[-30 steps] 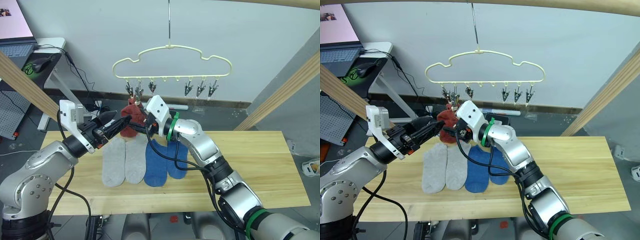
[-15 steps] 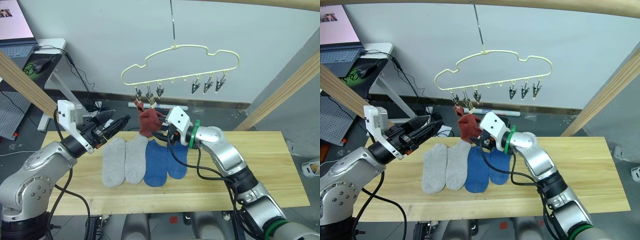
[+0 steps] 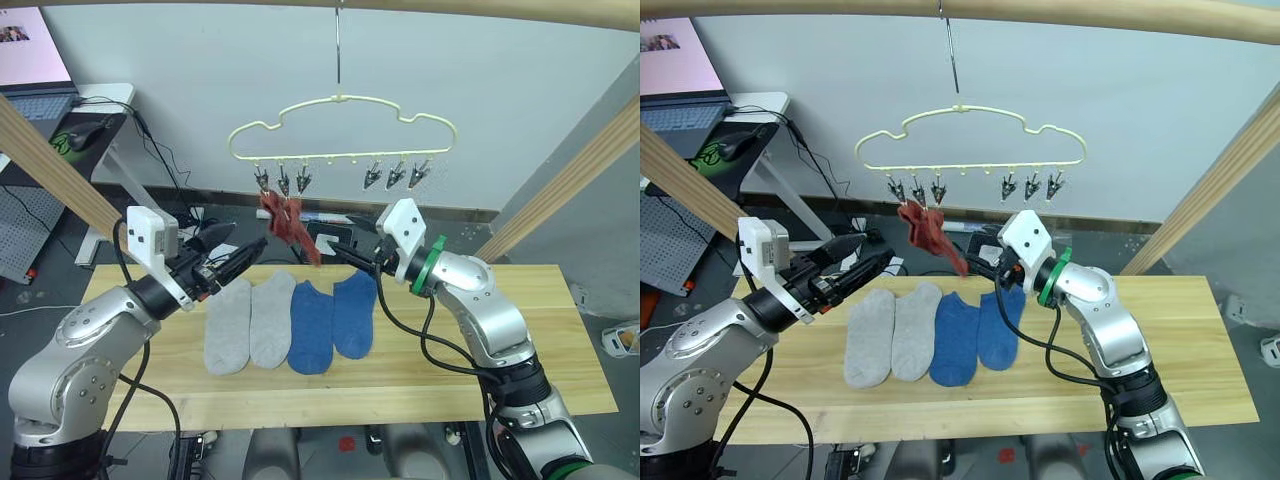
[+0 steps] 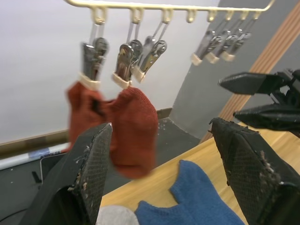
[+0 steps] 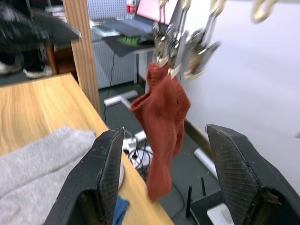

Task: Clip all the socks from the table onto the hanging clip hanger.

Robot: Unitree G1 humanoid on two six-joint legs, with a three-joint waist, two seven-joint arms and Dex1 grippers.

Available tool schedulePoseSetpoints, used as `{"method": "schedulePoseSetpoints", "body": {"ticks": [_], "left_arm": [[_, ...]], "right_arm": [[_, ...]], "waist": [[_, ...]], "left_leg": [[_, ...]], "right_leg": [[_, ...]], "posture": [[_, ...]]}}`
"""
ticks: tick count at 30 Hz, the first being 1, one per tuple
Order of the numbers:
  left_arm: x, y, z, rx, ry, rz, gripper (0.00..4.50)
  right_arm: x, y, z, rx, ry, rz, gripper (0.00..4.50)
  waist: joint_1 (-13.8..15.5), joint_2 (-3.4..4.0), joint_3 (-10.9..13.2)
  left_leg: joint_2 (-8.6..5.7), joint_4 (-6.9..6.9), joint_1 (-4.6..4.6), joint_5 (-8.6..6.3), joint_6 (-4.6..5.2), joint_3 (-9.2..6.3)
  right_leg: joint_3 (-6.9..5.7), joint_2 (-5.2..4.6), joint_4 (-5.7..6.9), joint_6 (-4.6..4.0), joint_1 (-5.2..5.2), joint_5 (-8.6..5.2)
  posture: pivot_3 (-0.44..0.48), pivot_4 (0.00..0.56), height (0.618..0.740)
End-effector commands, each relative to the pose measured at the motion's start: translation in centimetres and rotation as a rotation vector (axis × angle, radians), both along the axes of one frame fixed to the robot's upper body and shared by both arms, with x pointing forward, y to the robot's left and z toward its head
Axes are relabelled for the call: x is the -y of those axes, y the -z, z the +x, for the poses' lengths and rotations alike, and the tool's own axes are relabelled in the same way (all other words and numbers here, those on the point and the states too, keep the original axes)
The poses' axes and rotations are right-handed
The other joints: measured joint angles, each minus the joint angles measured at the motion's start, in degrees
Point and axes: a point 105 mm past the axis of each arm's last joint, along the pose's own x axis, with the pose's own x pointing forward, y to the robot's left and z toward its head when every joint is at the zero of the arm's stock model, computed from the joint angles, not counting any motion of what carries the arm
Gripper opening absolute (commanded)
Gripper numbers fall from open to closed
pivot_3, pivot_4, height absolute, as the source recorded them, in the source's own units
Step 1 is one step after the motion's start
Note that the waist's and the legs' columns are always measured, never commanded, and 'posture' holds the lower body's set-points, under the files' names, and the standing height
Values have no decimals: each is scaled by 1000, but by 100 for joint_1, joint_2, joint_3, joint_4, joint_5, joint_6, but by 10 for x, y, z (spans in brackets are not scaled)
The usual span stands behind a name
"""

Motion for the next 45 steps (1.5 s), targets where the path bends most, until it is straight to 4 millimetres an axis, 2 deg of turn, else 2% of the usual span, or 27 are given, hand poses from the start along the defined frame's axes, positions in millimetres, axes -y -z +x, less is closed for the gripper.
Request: {"method": "schedulePoseSetpoints", "body": {"ticks": [1, 10, 15, 28, 40, 45], "left_arm": [[6, -10, -3, 89, 4, 22, 3619], [7, -5, 11, 186, -133, 33, 3619], [20, 3, 13, 195, -167, 3, 3619], [48, 11, 29, 253, -226, -60, 3619], [73, 15, 54, 307, -266, -100, 3619], [78, 11, 65, 313, -274, -111, 3619]], "right_arm": [[15, -13, -10, 49, -6, 15, 2881], [65, -18, -25, 28, 36, -51, 2881], [82, -19, -38, 11, 46, -74, 2881], [75, -24, -51, 11, 25, -62, 2881], [73, -24, -58, 2, 33, -38, 2881], [73, -25, -60, 0, 35, -36, 2881]], "waist": [[-1, 0, -21], [-30, 0, -68], [-33, 3, -89], [-96, 17, -130], [-169, 19, -131], [-184, 19, -131]], "left_leg": [[0, 0, 0, 0, 0, 1], [1, 30, 0, 1, 5, 7], [2, 55, -1, -1, 9, 8], [6, 69, 12, 25, 49, 5], [6, 69, 14, 31, 58, 7], [6, 69, 22, 31, 59, 5]], "right_leg": [[-2, 0, -1, 0, 1, 0], [-1, 10, 5, -7, 16, 5], [-1, 14, 6, -8, 28, 8], [16, 42, 5, -14, 41, 37], [19, 42, 2, -9, 48, 44], [19, 45, 2, -8, 57, 44]], "posture": [[-90, 192, 740], [-127, 191, 740], [-137, 194, 740], [-160, 216, 740], [-184, 235, 740], [-189, 237, 740]]}}
